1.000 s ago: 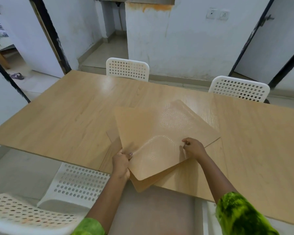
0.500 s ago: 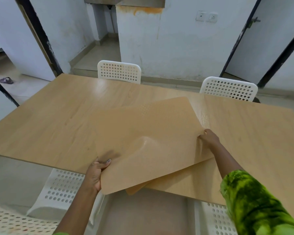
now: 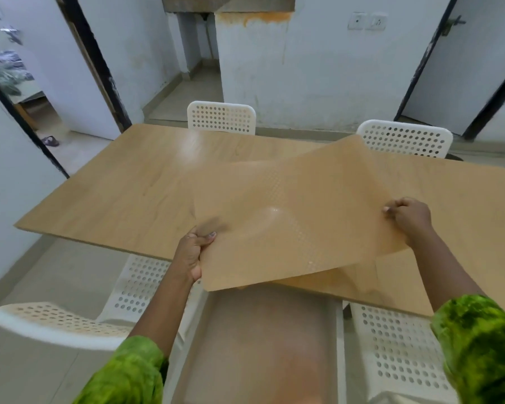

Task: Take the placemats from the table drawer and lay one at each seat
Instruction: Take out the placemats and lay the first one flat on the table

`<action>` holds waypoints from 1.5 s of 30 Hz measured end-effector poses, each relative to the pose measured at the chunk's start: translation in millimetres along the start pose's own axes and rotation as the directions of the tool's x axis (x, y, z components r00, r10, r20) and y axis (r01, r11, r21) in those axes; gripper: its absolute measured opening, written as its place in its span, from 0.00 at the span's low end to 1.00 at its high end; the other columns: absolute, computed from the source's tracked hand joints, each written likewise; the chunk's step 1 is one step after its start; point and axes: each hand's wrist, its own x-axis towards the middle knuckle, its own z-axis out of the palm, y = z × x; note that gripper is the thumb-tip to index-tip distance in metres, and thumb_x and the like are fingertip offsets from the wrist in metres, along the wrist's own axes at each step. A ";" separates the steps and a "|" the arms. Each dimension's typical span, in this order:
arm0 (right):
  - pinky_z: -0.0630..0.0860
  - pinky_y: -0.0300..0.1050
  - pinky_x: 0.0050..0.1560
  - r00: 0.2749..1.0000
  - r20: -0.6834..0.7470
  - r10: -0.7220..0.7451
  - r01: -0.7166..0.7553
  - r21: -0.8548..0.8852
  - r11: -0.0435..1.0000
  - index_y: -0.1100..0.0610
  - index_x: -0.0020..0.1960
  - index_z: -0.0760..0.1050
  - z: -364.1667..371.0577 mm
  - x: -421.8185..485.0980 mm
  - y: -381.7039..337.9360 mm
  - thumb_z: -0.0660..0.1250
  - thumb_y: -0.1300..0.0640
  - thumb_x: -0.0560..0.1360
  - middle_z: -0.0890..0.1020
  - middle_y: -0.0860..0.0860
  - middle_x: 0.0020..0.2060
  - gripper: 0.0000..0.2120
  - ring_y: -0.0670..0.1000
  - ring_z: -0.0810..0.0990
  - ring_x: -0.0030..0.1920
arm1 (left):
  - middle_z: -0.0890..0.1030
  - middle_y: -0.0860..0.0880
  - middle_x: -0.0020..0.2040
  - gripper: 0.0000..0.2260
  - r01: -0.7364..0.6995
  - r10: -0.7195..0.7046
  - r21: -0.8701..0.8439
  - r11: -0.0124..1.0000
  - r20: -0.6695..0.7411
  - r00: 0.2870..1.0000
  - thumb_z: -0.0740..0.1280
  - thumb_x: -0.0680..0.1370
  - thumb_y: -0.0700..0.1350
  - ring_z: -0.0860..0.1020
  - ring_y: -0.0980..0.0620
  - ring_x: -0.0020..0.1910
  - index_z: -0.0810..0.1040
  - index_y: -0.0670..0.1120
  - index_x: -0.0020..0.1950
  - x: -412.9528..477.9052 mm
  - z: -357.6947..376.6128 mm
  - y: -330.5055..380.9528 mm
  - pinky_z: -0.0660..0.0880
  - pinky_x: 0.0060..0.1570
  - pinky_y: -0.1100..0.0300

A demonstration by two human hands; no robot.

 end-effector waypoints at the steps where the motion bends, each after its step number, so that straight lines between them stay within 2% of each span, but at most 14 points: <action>1: 0.69 0.46 0.42 1.000 -0.024 0.008 -0.008 0.014 1.000 0.57 0.33 0.71 -11.2 -8.7 2.8 0.67 0.65 0.71 0.76 0.56 0.38 0.11 0.54 0.73 0.42 | 0.85 0.48 0.35 0.11 -0.007 0.006 0.029 1.000 0.026 1.000 0.62 0.74 0.29 0.82 0.49 0.35 0.77 0.43 0.50 -3.8 5.9 1.0 0.80 0.32 0.59; 8: 0.68 0.45 0.40 0.973 -0.228 0.035 -0.024 0.050 0.998 0.57 0.34 0.72 -83.9 -58.1 23.9 0.67 0.64 0.71 0.76 0.55 0.37 0.09 0.53 0.73 0.40 | 0.85 0.50 0.33 0.11 -0.068 0.033 0.165 0.984 0.205 0.978 0.63 0.74 0.31 0.81 0.52 0.32 0.78 0.45 0.50 -29.6 52.3 3.5 0.81 0.33 0.58; 12: 0.67 0.44 0.39 0.950 -0.309 0.038 -0.030 0.032 0.999 0.58 0.34 0.71 -138.5 -78.9 41.7 0.67 0.63 0.71 0.76 0.56 0.39 0.09 0.53 0.73 0.40 | 0.84 0.53 0.32 0.12 -0.127 0.061 0.202 0.971 0.306 0.950 0.62 0.75 0.31 0.81 0.56 0.29 0.78 0.47 0.47 -44.3 96.3 -8.7 0.80 0.31 0.63; 14: 0.66 0.44 0.39 0.906 -0.419 0.062 -0.055 0.030 0.998 0.59 0.36 0.72 -247.2 -73.6 78.0 0.67 0.63 0.71 0.75 0.56 0.38 0.07 0.53 0.72 0.40 | 0.84 0.54 0.31 0.12 -0.107 0.004 0.244 0.964 0.390 0.921 0.61 0.75 0.31 0.81 0.57 0.29 0.78 0.46 0.48 -70.8 189.3 -70.9 0.78 0.29 0.65; 16: 0.66 0.43 0.39 0.911 -0.407 0.056 -0.063 -0.003 0.998 0.60 0.38 0.73 -277.8 -58.7 92.8 0.67 0.63 0.72 0.75 0.56 0.38 0.05 0.53 0.72 0.40 | 0.84 0.53 0.31 0.12 -0.141 0.027 0.247 0.959 0.414 0.910 0.61 0.75 0.31 0.81 0.58 0.28 0.78 0.45 0.48 -81.4 220.7 -85.8 0.78 0.28 0.65; 17: 0.65 0.43 0.39 0.917 -0.398 0.038 -0.055 -0.031 0.998 0.60 0.38 0.72 -304.8 -50.1 100.3 0.67 0.63 0.72 0.74 0.55 0.38 0.05 0.52 0.71 0.40 | 0.84 0.53 0.31 0.11 -0.126 0.018 0.240 0.962 0.407 0.913 0.61 0.76 0.31 0.81 0.57 0.28 0.78 0.44 0.50 -84.3 245.4 -106.3 0.78 0.28 0.65; 23: 0.63 0.42 0.34 0.921 -0.389 0.029 -0.034 -0.006 0.999 0.58 0.38 0.72 -297.0 -43.2 113.4 0.67 0.64 0.70 0.73 0.55 0.37 0.05 0.52 0.69 0.38 | 0.84 0.51 0.34 0.15 -0.172 0.040 0.320 0.932 0.381 0.924 0.60 0.76 0.32 0.81 0.55 0.27 0.75 0.43 0.60 -71.8 251.4 -98.7 0.78 0.27 0.63; 26: 0.65 0.41 0.34 0.913 -0.406 0.023 -0.015 0.025 1.000 0.59 0.37 0.73 -311.5 -34.8 118.5 0.66 0.64 0.71 0.75 0.53 0.38 0.05 0.52 0.71 0.39 | 0.81 0.45 0.43 0.15 -0.173 0.037 0.328 0.929 0.384 0.923 0.60 0.76 0.32 0.81 0.56 0.28 0.74 0.42 0.61 -76.6 272.4 -111.2 0.78 0.27 0.64; 31: 0.65 0.40 0.31 0.926 -0.368 0.090 -0.062 0.085 0.994 0.53 0.29 0.69 -358.4 -0.2 155.4 0.64 0.65 0.71 0.73 0.45 0.31 0.14 0.47 0.69 0.33 | 0.83 0.48 0.36 0.14 -0.151 0.038 0.371 0.916 0.294 0.955 0.60 0.76 0.31 0.80 0.55 0.28 0.74 0.41 0.60 -82.1 331.6 -166.1 0.77 0.26 0.65; 34: 0.65 0.38 0.31 0.929 -0.349 0.123 -0.084 0.124 0.989 0.54 0.31 0.70 -369.1 14.7 169.5 0.64 0.66 0.72 0.73 0.45 0.31 0.13 0.44 0.69 0.31 | 0.80 0.45 0.41 0.15 -0.146 0.041 0.418 0.897 0.250 0.967 0.60 0.76 0.31 0.78 0.51 0.33 0.74 0.39 0.62 -72.7 345.4 -183.6 0.78 0.28 0.64; 37: 0.69 0.41 0.38 0.921 -0.356 0.159 -0.102 0.174 0.979 0.56 0.34 0.74 -373.1 28.7 185.3 0.65 0.66 0.72 0.75 0.48 0.33 0.09 0.48 0.72 0.36 | 0.80 0.45 0.41 0.14 -0.170 0.067 0.466 0.868 0.229 0.971 0.61 0.77 0.33 0.77 0.52 0.31 0.75 0.40 0.62 -63.1 355.2 -194.4 0.77 0.29 0.64; 40: 0.70 0.43 0.44 0.906 -0.369 0.205 -0.121 0.238 0.964 0.57 0.37 0.76 -375.6 38.1 197.5 0.65 0.66 0.71 0.78 0.52 0.40 0.07 0.51 0.74 0.43 | 0.81 0.40 0.50 0.13 -0.196 0.075 0.529 0.826 0.243 0.967 0.61 0.78 0.35 0.77 0.47 0.39 0.75 0.43 0.61 -52.1 357.3 -201.4 0.77 0.41 0.54; 42: 0.70 0.44 0.46 0.907 -0.363 0.212 -0.120 0.259 0.958 0.58 0.39 0.76 -375.8 42.3 199.1 0.65 0.67 0.72 0.78 0.52 0.41 0.06 0.51 0.74 0.45 | 0.78 0.41 0.56 0.18 -0.176 0.051 0.546 0.819 0.237 0.970 0.61 0.78 0.35 0.78 0.47 0.46 0.71 0.44 0.67 -44.1 357.1 -202.4 0.76 0.46 0.52; 45: 0.72 0.40 0.42 0.906 -0.350 0.238 -0.119 0.330 0.936 0.57 0.36 0.74 -369.9 51.2 202.9 0.65 0.68 0.72 0.76 0.48 0.34 0.09 0.51 0.73 0.43 | 0.76 0.48 0.53 0.29 -0.106 -0.036 0.579 0.808 0.228 0.973 0.59 0.77 0.31 0.75 0.50 0.48 0.58 0.49 0.75 -33.9 359.3 -203.3 0.74 0.46 0.55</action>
